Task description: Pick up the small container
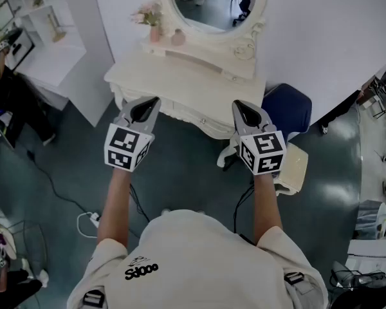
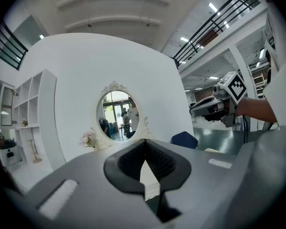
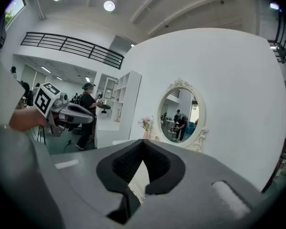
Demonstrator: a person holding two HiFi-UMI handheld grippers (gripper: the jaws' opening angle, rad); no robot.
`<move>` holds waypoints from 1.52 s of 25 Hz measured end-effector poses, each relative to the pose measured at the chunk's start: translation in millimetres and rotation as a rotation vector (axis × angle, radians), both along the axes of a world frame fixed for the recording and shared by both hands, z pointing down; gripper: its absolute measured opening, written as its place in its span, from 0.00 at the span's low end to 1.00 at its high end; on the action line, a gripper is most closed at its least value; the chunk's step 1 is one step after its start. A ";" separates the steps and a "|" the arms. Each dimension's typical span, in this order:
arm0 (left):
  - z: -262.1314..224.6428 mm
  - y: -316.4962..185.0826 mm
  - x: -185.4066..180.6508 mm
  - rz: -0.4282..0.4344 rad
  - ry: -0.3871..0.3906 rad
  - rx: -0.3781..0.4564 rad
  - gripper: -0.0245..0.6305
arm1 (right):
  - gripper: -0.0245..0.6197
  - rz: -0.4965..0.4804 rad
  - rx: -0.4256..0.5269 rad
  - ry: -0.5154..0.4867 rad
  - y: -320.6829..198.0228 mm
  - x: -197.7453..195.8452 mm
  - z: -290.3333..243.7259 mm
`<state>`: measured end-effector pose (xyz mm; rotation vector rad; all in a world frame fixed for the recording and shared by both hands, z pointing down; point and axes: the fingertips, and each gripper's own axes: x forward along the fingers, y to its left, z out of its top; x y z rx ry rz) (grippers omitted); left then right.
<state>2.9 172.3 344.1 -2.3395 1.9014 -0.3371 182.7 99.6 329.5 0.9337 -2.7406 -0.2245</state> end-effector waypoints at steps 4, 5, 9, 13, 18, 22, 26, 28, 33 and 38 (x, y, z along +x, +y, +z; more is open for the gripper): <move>-1.0 10.3 -11.6 0.020 -0.004 -0.001 0.07 | 0.04 0.015 0.004 -0.010 12.1 -12.5 -1.4; -0.4 13.5 -14.4 0.026 -0.005 -0.002 0.07 | 0.04 0.017 0.006 -0.016 15.2 -15.8 -2.1; 9.7 25.9 -29.0 0.042 0.002 -0.019 0.07 | 0.04 0.035 -0.012 -0.024 26.2 -28.6 3.5; 17.9 31.6 -46.4 0.038 0.017 -0.035 0.07 | 0.04 0.038 -0.058 -0.021 31.0 -43.2 14.7; 22.9 27.8 -63.0 0.031 0.017 -0.040 0.07 | 0.04 0.020 -0.046 -0.001 23.9 -63.8 20.1; 27.1 13.0 -77.9 0.018 0.024 -0.051 0.07 | 0.04 0.035 -0.057 -0.029 4.0 -76.4 22.5; 34.4 -18.8 -90.2 0.010 0.031 -0.065 0.07 | 0.04 0.018 -0.051 -0.018 -30.5 -91.0 30.7; 35.2 -41.0 -94.8 0.006 0.038 -0.070 0.07 | 0.04 0.005 -0.046 -0.010 -52.2 -98.0 31.6; 28.9 -106.1 -102.5 -0.005 0.040 -0.078 0.07 | 0.04 -0.025 -0.063 -0.035 -120.7 -112.8 24.7; 17.9 -174.1 -110.9 -0.033 0.058 -0.081 0.07 | 0.04 -0.060 -0.066 -0.036 -192.2 -123.5 13.7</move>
